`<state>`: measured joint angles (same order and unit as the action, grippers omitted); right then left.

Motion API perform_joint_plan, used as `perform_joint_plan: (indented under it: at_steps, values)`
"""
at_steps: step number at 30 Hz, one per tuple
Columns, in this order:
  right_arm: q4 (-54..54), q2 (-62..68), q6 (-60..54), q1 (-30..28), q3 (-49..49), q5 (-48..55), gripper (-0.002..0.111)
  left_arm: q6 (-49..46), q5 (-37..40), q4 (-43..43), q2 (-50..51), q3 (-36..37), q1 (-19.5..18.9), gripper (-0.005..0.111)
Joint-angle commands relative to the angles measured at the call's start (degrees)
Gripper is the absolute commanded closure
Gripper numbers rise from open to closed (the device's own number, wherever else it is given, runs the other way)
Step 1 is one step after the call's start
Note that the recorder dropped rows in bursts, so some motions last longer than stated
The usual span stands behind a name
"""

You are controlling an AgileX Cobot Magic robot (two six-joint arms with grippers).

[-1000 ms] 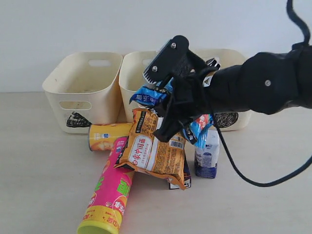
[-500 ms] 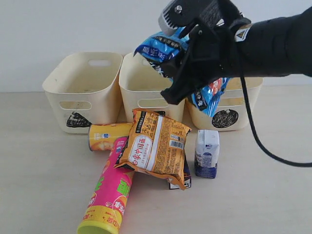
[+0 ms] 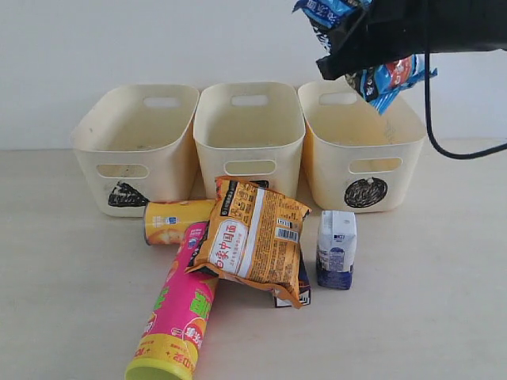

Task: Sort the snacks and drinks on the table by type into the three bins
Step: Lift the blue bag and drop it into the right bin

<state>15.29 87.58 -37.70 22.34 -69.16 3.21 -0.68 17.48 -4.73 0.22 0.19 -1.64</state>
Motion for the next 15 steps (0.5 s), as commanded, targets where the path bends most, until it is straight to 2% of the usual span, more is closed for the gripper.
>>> perform_joint_plan:
  at_steps: [1, 15]
  values:
    - [0.0, 5.2, 0.0, -2.1, -4.5, -2.6, 0.109, 0.2, -0.8, -0.3, -0.2, -0.2, -0.1, 0.103]
    - [0.9, 23.7, 0.9, -5.3, -18.5, -3.6, 0.108, 0.2, -0.8, -0.3, -0.2, -0.2, -0.1, 0.103]
